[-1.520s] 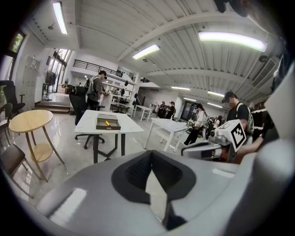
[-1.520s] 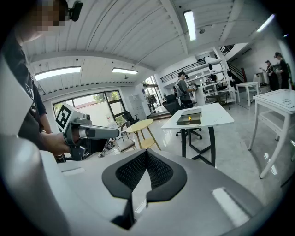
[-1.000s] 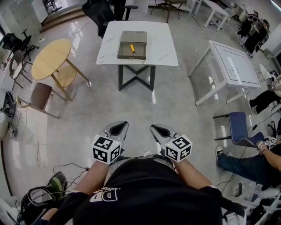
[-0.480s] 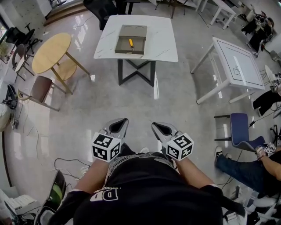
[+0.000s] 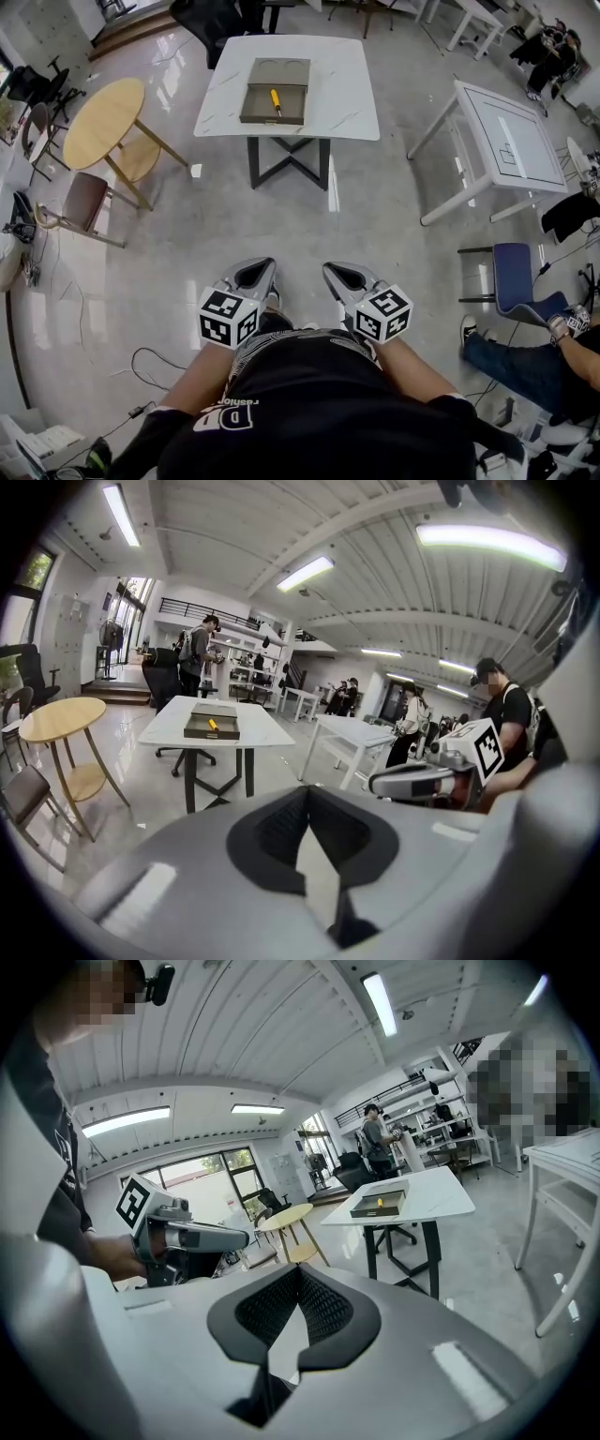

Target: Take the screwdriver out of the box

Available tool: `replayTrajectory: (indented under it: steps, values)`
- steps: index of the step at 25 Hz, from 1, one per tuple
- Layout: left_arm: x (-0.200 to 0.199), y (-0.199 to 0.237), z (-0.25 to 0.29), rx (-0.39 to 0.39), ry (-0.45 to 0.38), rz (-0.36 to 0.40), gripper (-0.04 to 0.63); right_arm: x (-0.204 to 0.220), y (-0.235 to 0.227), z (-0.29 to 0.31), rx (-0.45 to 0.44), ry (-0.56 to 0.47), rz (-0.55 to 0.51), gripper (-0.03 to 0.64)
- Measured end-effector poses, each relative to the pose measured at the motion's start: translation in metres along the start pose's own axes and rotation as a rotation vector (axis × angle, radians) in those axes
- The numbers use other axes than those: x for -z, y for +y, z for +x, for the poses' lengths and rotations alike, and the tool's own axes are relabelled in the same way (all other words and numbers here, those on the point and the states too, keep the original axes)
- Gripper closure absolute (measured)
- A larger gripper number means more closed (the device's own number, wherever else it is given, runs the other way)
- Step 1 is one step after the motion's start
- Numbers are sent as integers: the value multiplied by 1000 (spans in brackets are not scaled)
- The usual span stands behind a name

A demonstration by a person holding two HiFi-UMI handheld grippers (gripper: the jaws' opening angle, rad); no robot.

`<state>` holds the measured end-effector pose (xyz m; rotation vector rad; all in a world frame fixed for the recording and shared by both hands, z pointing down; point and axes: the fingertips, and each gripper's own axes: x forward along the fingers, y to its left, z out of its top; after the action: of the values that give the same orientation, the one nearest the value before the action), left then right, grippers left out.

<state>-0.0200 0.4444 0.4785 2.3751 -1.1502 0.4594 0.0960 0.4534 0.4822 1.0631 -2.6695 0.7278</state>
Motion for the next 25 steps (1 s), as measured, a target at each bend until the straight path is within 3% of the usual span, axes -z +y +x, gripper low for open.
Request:
replayTrajectory:
  steps: [25]
  values:
    - [-136,184,100,93,-32,30,537,-120,-83,182,101,23,-3,615]
